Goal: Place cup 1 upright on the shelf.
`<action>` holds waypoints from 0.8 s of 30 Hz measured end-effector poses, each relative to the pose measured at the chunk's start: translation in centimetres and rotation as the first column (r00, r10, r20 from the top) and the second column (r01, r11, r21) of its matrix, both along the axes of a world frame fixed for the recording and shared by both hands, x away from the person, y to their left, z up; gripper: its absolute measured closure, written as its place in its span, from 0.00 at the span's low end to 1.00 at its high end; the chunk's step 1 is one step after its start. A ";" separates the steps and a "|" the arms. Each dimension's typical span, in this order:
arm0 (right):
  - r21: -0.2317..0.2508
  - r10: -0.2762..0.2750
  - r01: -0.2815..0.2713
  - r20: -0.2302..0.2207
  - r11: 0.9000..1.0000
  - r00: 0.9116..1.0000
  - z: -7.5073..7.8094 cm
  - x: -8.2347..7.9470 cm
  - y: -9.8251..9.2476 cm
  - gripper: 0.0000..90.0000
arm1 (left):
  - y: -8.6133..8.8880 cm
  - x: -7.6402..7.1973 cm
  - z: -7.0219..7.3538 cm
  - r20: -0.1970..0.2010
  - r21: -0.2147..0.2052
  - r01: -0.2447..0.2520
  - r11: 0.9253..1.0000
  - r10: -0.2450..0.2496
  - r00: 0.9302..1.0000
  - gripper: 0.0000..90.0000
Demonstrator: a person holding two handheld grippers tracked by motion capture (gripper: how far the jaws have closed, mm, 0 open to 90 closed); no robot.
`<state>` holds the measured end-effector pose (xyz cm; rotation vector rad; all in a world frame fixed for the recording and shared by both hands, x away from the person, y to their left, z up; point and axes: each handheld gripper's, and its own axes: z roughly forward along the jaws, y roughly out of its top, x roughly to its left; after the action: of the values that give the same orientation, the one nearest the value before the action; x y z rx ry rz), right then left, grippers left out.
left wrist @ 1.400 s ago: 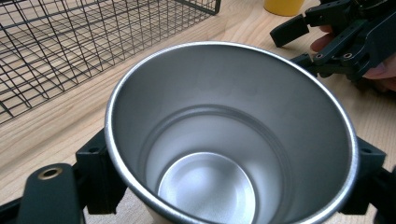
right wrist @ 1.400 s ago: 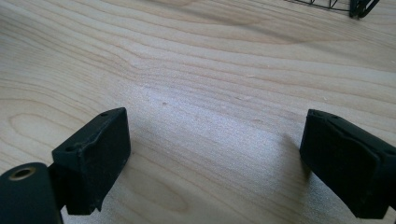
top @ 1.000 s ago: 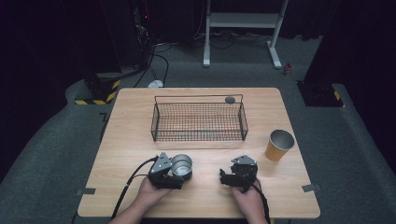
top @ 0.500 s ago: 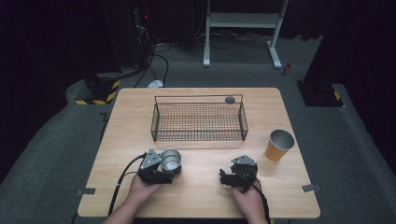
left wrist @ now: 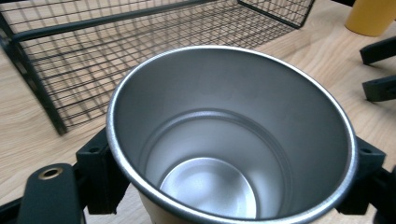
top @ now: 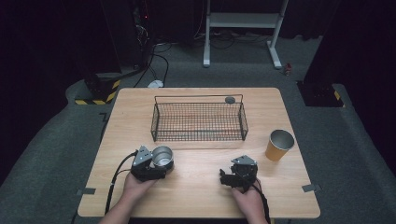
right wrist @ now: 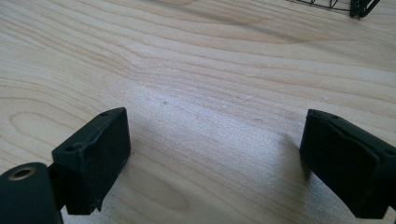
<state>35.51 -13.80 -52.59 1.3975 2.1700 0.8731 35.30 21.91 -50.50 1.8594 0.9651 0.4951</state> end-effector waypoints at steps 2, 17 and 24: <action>-0.001 0.001 -0.001 0.001 1.000 1.000 0.0 0.0 0.0 0.10 | 0.2 0.0 0.0 -0.001 0.003 -0.007 1.000 0.007 1.000 0.19; 0.000 0.001 -0.001 0.001 1.000 1.000 0.0 0.0 0.0 0.10 | 1.2 0.1 0.2 0.007 0.005 -0.041 0.999 0.041 0.999 0.19; 0.005 0.015 -0.015 -0.002 1.000 1.000 0.1 -0.1 -0.4 0.15 | 1.7 0.2 -0.1 -0.001 0.015 -0.069 0.997 0.069 0.998 0.19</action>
<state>35.41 -14.16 -52.46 1.3869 2.1836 0.8838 35.48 23.65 -50.57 1.8447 1.0319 0.5440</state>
